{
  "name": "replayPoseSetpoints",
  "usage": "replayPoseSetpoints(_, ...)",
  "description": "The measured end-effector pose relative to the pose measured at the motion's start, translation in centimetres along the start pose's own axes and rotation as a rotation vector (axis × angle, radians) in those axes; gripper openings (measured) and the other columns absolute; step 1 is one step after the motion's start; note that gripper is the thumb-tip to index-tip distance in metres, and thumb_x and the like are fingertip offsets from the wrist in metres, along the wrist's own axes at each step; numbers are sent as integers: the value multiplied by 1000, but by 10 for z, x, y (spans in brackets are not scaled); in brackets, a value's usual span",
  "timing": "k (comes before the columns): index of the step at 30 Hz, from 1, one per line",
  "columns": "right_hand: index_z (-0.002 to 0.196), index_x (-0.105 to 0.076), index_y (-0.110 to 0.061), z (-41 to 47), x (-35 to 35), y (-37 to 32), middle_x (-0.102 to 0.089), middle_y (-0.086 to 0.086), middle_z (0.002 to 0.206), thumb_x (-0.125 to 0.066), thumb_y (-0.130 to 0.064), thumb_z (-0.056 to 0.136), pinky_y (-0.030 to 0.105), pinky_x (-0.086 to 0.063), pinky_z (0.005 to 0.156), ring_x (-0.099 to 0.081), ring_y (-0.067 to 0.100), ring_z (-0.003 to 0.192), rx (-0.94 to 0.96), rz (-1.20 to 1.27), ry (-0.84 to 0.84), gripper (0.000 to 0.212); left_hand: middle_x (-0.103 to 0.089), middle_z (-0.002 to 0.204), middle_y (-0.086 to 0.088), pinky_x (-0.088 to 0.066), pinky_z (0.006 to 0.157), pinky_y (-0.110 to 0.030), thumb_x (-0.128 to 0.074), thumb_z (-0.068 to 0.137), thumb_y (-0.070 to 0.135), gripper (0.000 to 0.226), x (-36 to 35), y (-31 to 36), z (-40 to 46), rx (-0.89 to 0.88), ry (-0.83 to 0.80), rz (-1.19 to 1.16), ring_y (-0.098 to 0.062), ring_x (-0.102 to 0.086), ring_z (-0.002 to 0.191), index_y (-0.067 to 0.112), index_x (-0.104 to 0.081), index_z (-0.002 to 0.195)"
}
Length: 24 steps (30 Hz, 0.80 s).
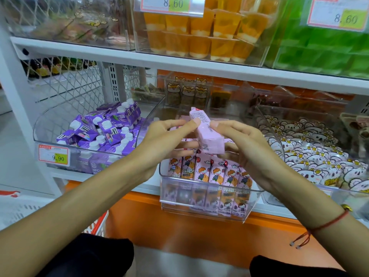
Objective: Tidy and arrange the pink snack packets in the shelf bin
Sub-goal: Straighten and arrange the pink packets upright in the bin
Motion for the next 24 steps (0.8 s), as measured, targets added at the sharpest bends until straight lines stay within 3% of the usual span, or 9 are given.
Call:
replayPoseSetpoints(5, 110, -69, -25, 0, -2, 1, -72, 3, 108, -66, -35, 84, 19, -54, 63, -70, 22, 91, 11, 5, -50, 28, -74, 100, -4, -55, 58, -18, -69, 84, 32, 47, 2, 4, 1, -39, 34, 2, -10, -73, 74, 11, -60, 125)
replayPoseSetpoints(8, 116, -63, -32, -1, -7, 0, -72, -2, 104, -66, -30, 85, 22, -58, 72, -71, 12, 87, 65, -54, -91, 31, -75, 96, 0, -57, 62, -18, -69, 85, 27, 45, 5, 5, 2, -95, 46, -9, -8, -72, 80, 13, -59, 125)
replayPoseSetpoints(12, 115, -61, -34, -4, -4, -10, -62, -9, 94, -74, -22, 80, 12, -51, 66, -62, 2, 72, 289, -345, 52, 39, -68, 118, 5, -57, 81, -21, -60, 93, 21, 36, -1, 3, 2, -152, -63, 84, -6, -65, 106, 22, -58, 129)
replayPoseSetpoints(14, 116, -61, -34, -8, -3, -15, -58, -11, 93, -77, -21, 78, 12, -45, 66, -54, 3, 76, 412, -534, 133, 43, -67, 120, 9, -55, 86, -22, -58, 94, 20, 32, -1, 3, 4, -177, -59, 115, -4, -63, 109, 25, -60, 126)
replayPoseSetpoints(16, 118, -61, -33, -12, -5, -19, -57, -10, 95, -76, -21, 77, 12, -42, 73, -52, 3, 85, 508, -643, 174, 45, -68, 117, 6, -56, 86, -25, -60, 93, 27, 30, -2, 3, 5, -165, -58, 77, -5, -64, 108, 22, -61, 122)
replayPoseSetpoints(20, 118, -59, -28, -16, -13, -21, -59, -6, 103, -75, -19, 78, 7, -37, 79, -51, 2, 94, 631, -685, 145, 44, -73, 95, 3, -57, 71, -21, -63, 89, 33, 28, 3, 6, 7, -209, 4, -58, -8, -70, 93, 13, -62, 109)
replayPoseSetpoints(24, 123, -53, -35, -8, -11, -10, -57, -15, 111, -69, -30, 85, 10, -43, 83, -55, 0, 98, 496, -535, 47, 42, -72, 88, 14, -54, 69, -16, -64, 89, 24, 16, 6, 14, 7, -376, -1, 127, -2, -69, 88, 23, -63, 105)
Point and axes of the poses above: each hand's wrist, its own z-axis towards the middle knuckle, its own x-axis out of the back of the hand, y = z × x, the point moved 6 cm from there along z, towards the middle knuckle
